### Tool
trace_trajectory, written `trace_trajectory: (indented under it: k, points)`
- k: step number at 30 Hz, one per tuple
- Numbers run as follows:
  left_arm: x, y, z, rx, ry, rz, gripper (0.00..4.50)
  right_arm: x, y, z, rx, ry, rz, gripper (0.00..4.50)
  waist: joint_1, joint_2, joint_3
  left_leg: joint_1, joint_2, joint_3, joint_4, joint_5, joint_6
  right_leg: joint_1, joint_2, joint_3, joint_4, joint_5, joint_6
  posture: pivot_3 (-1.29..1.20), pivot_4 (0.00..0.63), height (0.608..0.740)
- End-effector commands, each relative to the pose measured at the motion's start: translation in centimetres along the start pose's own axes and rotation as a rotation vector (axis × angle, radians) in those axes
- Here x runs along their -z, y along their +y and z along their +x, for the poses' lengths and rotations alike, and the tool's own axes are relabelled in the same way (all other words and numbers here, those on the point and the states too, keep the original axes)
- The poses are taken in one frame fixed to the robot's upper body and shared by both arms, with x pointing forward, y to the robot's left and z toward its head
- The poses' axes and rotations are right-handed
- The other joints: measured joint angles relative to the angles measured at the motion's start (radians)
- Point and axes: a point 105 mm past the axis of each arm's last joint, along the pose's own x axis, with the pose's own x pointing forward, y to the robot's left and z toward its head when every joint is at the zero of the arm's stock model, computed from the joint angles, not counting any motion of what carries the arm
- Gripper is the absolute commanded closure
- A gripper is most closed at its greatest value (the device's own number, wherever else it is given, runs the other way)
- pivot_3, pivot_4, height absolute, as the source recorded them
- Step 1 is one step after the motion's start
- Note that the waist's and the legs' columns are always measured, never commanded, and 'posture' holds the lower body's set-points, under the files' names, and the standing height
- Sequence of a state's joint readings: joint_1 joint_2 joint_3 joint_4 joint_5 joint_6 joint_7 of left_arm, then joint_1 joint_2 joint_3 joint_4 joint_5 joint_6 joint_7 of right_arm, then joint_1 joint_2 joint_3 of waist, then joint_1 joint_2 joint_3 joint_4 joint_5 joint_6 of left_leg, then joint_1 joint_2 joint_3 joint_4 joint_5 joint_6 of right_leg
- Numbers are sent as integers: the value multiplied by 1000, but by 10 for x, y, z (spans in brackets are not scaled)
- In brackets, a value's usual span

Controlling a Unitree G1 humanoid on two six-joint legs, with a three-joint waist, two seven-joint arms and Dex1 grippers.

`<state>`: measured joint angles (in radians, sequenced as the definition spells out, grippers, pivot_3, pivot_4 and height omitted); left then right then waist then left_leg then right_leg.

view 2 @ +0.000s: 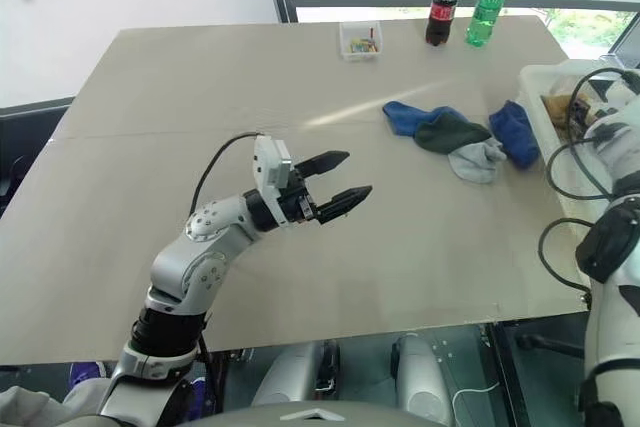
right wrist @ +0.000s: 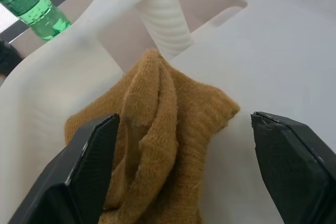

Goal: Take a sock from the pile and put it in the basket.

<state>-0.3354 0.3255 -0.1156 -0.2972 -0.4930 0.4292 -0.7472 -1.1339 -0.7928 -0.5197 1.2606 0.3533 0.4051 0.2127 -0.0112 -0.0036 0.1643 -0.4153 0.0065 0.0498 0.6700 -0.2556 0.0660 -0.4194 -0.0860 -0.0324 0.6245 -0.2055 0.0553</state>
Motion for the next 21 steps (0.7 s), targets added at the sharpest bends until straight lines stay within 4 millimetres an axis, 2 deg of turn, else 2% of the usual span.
trace_trajectory:
  k: [1, 4, 6, 8, 12, 14, 15, 19, 21]
  points:
    - [-12, 1, -5, 10, -36, 59, 200, -51, 0, -19, -63, -150, -50, 495, 2, 0, 0, 0, 0, 0, 0, 0, 0, 0, 0, 0, 0, 0, 0, 0, 150, 737]
    - [-11, 6, -10, 7, -25, 66, 200, -65, 16, -43, -175, -233, -164, 495, 12, 0, 0, -1, 0, -1, 0, 0, 0, 0, 0, -1, 0, 0, 0, 0, 150, 737]
    - [-10, 11, -15, 0, -16, 69, 200, -56, 43, -65, -300, -257, -317, 495, 16, 1, 0, -1, 1, -1, 0, 0, 0, 0, 0, -1, 1, 0, 0, 0, 150, 737]
    - [-8, 14, -21, -13, 2, 80, 200, -32, 74, -92, -453, -252, -416, 495, 14, 1, 0, 0, 1, -1, 0, 0, 0, 0, 0, -1, 1, 0, 0, 0, 150, 737]
    - [-7, 25, -38, -79, 10, 65, 200, 29, 101, -130, -642, -176, -634, 495, 8, 1, -1, 1, 2, -2, 1, -1, 2, 0, 1, -2, 3, 0, 0, 0, 150, 737]
    - [-8, 30, -51, -113, 30, 93, 200, 54, 106, -144, -717, -124, -687, 495, 9, 1, 0, 1, 3, -3, 1, -1, 2, 1, 1, -2, 2, 0, 0, 0, 150, 737]
    - [-7, 33, -58, -134, 47, 107, 200, 66, 106, -149, -752, -96, -734, 3, 9, 1, 0, 1, 2, -3, 1, -1, 2, 1, 1, -2, 2, 0, 0, 0, 150, 737]
    - [0, 33, -86, -185, 108, 93, 200, 103, 98, -166, -849, 12, -818, 3, 12, 1, 0, 1, 2, -3, 3, -1, 2, 1, 1, -2, 2, 0, 0, 0, 150, 737]
    - [5, 35, -118, -258, 184, 83, 200, 119, 82, -174, -870, 88, -864, 3, 13, 0, 0, 1, 2, -3, 3, -2, 2, 1, 0, -2, 2, 0, 0, 0, 150, 737]
